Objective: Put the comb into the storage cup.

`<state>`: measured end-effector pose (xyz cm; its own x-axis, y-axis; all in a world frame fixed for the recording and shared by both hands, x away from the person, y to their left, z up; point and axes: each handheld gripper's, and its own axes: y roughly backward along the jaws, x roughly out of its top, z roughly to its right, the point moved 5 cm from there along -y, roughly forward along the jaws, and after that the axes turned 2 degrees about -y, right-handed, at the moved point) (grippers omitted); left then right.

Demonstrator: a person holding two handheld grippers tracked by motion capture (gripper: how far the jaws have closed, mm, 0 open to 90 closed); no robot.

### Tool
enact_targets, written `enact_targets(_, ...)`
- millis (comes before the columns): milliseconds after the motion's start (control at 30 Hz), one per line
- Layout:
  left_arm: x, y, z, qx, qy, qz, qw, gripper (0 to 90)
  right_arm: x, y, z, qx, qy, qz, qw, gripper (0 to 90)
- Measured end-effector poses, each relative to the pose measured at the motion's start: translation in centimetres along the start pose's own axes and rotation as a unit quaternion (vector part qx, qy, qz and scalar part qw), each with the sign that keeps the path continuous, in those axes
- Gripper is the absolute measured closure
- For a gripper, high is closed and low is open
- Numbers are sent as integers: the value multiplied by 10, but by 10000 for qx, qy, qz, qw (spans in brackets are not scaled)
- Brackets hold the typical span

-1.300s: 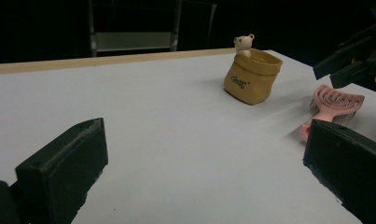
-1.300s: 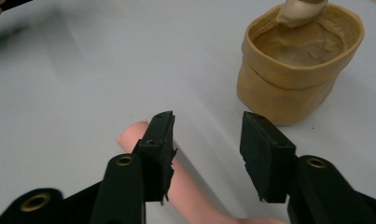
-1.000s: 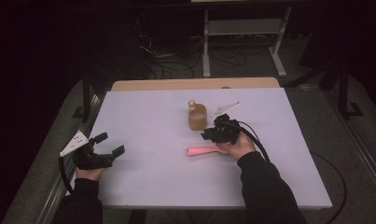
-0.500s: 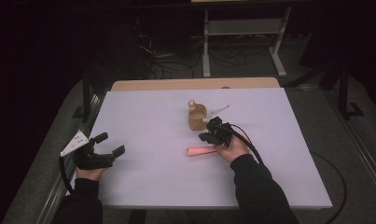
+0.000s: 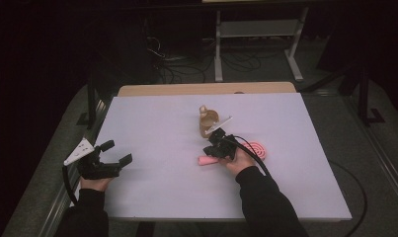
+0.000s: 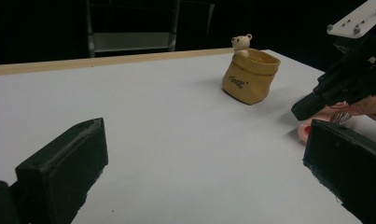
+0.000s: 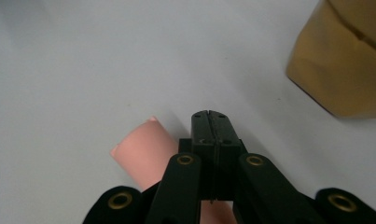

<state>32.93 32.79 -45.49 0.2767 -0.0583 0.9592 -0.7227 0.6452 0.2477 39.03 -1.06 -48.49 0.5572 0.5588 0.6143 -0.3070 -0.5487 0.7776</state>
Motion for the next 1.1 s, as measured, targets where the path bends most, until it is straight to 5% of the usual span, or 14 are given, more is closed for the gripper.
enact_targets(1100,-1,-1,1,-7,-15,-31,10000,0,-27,13,-15,241,106,-185,9995,885)
